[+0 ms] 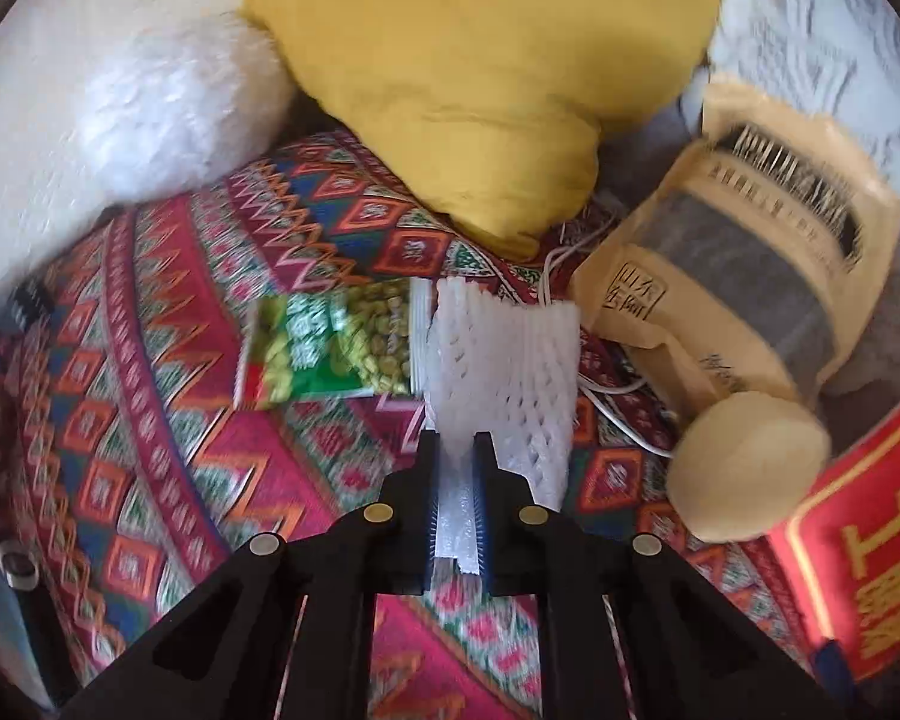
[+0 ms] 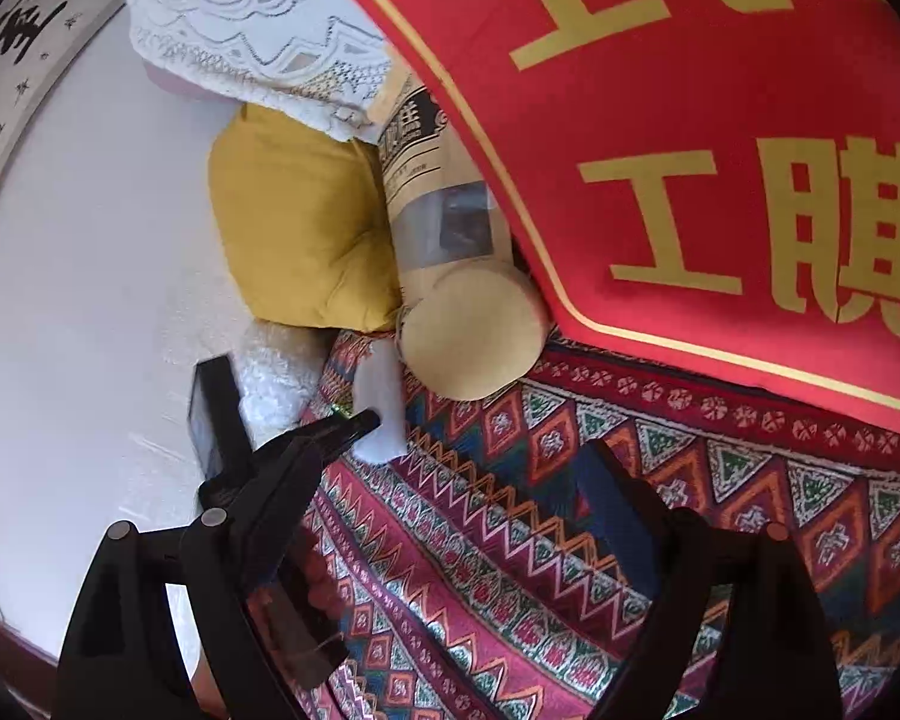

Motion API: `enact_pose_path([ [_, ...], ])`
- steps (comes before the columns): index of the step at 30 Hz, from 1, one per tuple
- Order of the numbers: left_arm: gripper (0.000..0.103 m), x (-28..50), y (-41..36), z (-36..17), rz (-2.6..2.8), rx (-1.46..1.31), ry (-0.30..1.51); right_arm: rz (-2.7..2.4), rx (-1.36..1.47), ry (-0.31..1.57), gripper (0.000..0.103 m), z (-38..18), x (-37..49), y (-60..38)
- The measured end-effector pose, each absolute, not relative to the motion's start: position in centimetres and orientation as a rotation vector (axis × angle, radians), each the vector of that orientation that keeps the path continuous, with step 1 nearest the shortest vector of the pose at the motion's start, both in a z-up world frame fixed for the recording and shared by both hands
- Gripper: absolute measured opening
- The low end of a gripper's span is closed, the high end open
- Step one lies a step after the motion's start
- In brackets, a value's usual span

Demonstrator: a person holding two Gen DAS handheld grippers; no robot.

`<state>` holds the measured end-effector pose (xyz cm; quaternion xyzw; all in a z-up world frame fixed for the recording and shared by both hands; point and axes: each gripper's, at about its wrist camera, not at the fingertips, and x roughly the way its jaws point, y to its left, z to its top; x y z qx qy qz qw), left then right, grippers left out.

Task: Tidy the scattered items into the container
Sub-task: 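Grasp the white mesh sleeve with left while right grasps the kraft bag's round lid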

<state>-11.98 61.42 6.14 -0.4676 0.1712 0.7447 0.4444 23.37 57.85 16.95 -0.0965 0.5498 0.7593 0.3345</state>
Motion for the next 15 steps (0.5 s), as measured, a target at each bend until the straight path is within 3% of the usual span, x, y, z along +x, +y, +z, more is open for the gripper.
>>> enact_pose_path([
  [5,0.007,-10.9,47.4,9.2,1.882,-1.199,0.199,1.96,-0.231,1.535,0.087,15.6,24.0,58.1],
  [10,0.007,-7.7,28.9,9.5,1.978,-1.291,0.098,2.003,-0.247,1.475,0.088,16.1,23.2,57.8],
  [12,0.007,-6.4,22.2,9.0,2.01,-1.362,0.047,2.001,-0.292,1.291,0.101,17.1,21.8,57.9],
  [15,0.007,-4.1,13.7,8.7,2.102,-1.412,0.001,2.048,-0.444,0.771,0.102,19.6,16.9,58.2],
])
